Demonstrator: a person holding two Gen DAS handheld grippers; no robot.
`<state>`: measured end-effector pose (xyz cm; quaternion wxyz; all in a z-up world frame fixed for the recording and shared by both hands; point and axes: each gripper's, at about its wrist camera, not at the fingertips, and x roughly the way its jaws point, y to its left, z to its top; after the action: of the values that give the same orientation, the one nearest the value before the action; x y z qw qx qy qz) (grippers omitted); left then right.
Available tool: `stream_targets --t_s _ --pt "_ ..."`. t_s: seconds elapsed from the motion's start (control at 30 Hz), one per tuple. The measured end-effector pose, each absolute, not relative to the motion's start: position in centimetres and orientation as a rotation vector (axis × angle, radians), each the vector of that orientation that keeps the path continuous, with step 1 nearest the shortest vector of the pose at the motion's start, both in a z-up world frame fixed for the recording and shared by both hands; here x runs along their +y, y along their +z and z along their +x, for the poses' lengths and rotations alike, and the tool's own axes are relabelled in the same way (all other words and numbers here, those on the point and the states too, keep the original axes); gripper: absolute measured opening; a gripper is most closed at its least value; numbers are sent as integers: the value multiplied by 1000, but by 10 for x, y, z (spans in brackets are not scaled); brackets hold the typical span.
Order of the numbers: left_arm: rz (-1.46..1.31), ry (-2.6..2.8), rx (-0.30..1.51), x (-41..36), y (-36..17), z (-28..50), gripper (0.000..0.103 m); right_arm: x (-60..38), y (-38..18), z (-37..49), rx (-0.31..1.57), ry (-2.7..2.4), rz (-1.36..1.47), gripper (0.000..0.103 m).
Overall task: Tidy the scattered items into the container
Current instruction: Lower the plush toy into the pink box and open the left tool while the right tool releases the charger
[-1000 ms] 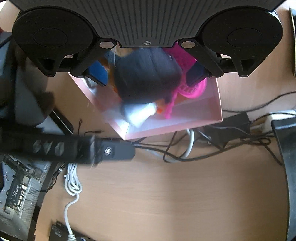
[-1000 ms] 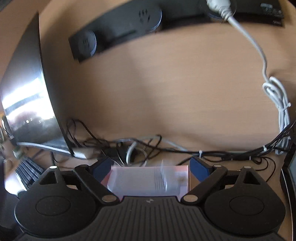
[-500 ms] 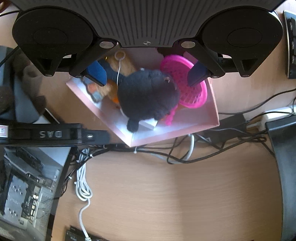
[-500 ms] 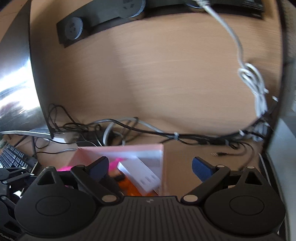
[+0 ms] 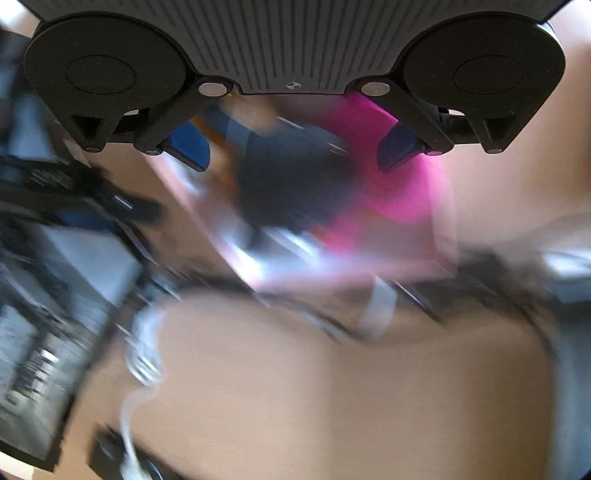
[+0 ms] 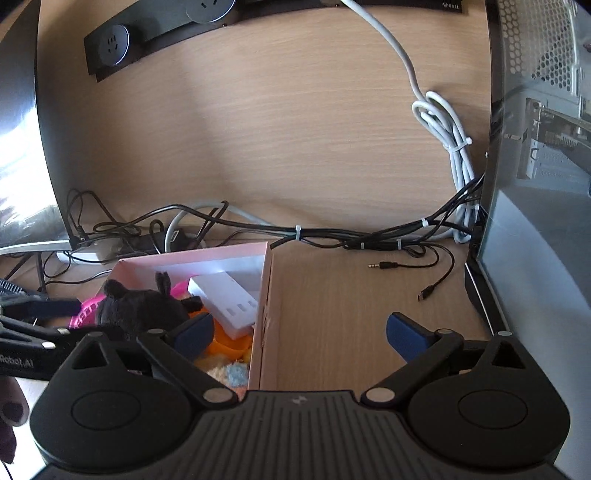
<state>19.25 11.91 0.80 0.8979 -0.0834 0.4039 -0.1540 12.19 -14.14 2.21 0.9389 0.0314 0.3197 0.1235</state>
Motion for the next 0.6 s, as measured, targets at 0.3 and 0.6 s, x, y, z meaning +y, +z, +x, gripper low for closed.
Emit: stream_targets --t_s 0.3,0.6 --pt "-70 -301 762 124 36 156 100 -120 29 125 632 304 25 100" --pt "16 107 679 183 45 131 102 -11 46 140 581 594 -157 81"
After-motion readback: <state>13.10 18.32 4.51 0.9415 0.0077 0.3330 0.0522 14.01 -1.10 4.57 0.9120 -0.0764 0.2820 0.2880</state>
